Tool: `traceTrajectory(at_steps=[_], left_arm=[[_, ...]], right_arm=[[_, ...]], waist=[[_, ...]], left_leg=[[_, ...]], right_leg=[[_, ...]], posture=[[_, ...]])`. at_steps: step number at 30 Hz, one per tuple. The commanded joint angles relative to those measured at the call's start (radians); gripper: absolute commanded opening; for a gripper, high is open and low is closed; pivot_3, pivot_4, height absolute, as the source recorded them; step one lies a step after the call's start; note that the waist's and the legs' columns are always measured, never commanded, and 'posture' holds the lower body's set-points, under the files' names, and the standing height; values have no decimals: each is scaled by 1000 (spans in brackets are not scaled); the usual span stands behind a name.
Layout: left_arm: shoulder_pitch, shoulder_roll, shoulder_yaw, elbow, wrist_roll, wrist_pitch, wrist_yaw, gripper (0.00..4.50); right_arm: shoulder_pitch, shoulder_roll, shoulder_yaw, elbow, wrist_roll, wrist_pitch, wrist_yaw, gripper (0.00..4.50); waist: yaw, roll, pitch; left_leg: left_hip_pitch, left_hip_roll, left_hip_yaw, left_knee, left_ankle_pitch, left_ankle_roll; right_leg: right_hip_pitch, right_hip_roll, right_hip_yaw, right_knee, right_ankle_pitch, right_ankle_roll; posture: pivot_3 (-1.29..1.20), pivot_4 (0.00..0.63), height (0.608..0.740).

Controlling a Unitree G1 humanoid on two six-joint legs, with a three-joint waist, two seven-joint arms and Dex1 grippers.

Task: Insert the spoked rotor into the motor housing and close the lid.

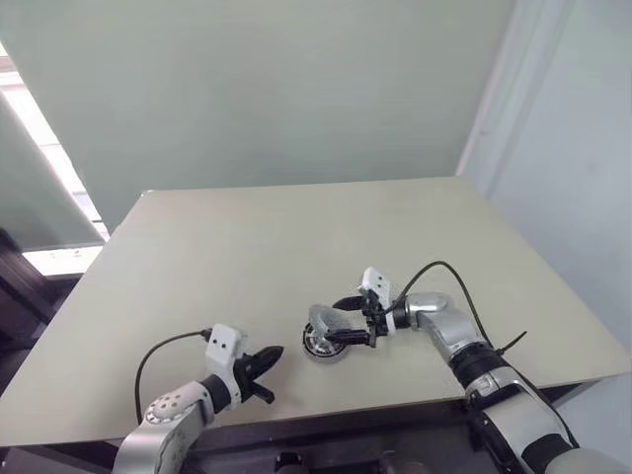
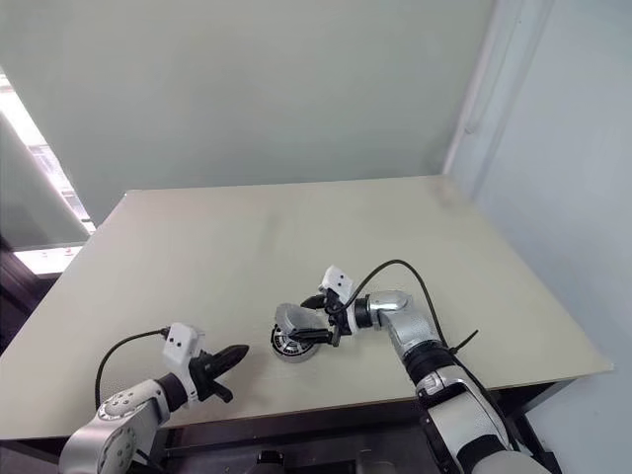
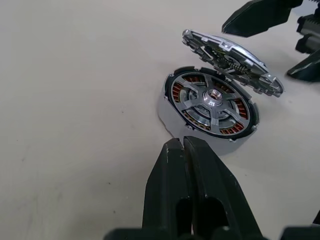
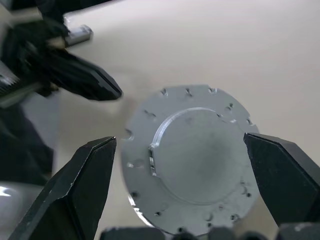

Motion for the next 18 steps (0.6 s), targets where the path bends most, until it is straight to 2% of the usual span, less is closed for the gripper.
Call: traceTrajectory(at_steps=[1, 9, 18], left_arm=[[-6, 10, 22, -48, -13, -5, 0, 0], [-5, 5, 19, -51, -11, -9, 4, 0], [10, 8, 23, -64, -11, -10, 6, 0]], right_arm=[[-46, -4, -41, -6, 36, 20, 48, 4460], [-104, 17, -51, 129, -42, -94, -29, 4460], [-126, 63, -42, 241, -100, -166, -28, 4460]], waist=[[-1, 0, 0], [-1, 1, 0], [-2, 1, 0]], left_leg=[[0, 0, 0, 0, 0, 0], [1, 0, 1, 0, 0, 0], [1, 0, 1, -1, 0, 0]], right_leg=[[0, 0, 0, 0, 0, 0], [0, 0, 1, 1, 0, 0], [0, 0, 1, 1, 0, 1]], posture=[[0, 0, 740], [0, 0, 740], [0, 0, 740]])
